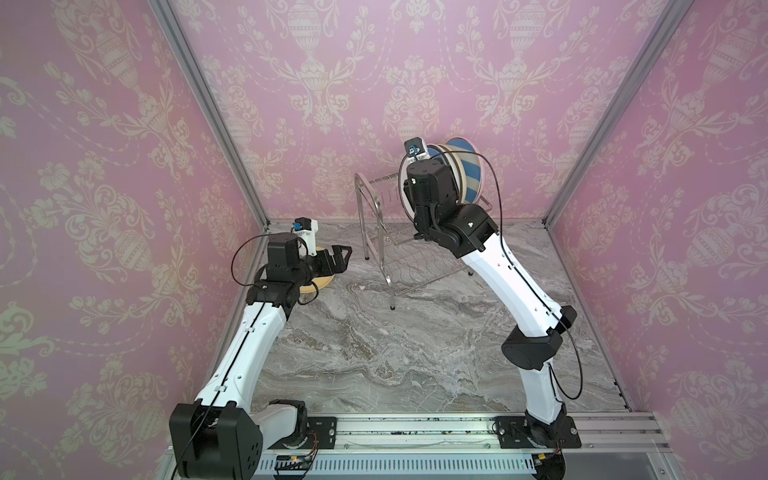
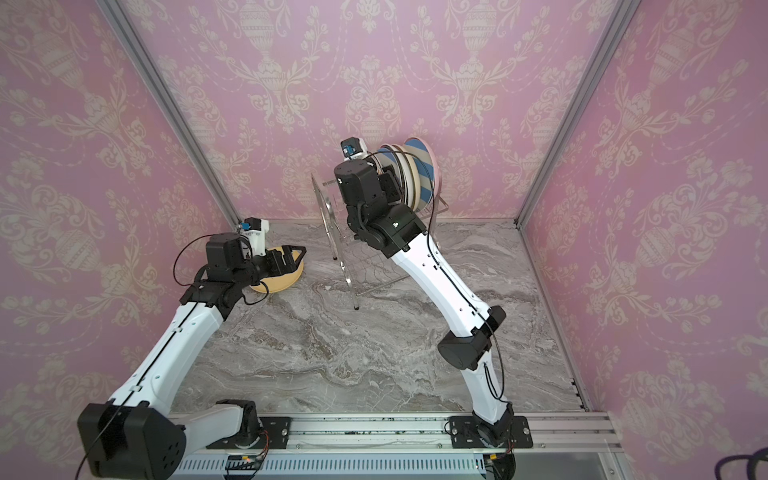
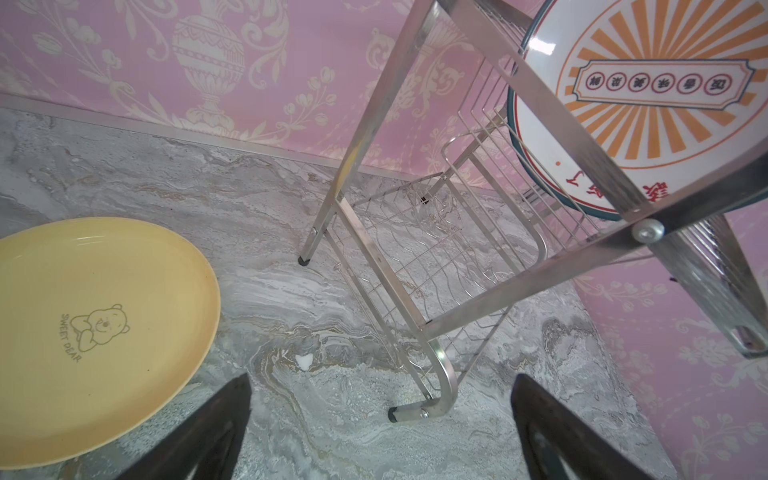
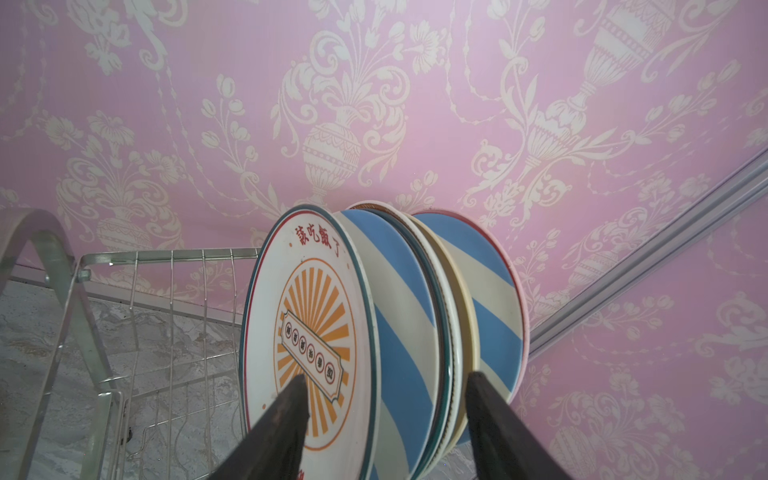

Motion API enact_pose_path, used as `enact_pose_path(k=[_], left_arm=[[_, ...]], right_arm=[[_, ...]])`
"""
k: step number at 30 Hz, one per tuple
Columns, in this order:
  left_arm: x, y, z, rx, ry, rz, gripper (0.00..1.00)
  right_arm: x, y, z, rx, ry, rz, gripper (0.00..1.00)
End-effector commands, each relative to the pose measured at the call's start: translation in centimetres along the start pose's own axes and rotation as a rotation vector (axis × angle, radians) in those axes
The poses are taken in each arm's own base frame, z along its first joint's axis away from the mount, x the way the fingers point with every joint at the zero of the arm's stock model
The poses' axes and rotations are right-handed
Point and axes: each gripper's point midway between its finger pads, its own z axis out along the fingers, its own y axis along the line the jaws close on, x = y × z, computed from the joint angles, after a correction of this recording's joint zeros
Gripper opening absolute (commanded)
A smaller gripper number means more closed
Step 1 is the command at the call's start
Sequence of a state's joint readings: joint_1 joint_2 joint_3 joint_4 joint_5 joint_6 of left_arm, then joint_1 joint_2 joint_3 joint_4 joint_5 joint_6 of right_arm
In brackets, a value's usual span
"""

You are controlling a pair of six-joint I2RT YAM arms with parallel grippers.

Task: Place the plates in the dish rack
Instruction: 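Withdraw the right gripper toward the yellow plate while the left gripper approaches it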

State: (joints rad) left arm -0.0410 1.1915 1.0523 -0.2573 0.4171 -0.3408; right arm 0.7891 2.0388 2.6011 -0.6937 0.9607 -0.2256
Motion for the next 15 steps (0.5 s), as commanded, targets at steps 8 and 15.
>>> enact_pose_path(k=[8,15], left_arm=[[-3.7,3.8,-0.7,-0.228,-0.016,0.088,0.99],[-6.6,6.3,1.6,-0.233,-0.031,0.034,0.99]], right_arm=[[-0.5,-5.3,-5.9,-0.169,-0.017,0.186,0.77],[3.6,-3.2,-11.7,-0.568,-0.039,0.207,0.85]])
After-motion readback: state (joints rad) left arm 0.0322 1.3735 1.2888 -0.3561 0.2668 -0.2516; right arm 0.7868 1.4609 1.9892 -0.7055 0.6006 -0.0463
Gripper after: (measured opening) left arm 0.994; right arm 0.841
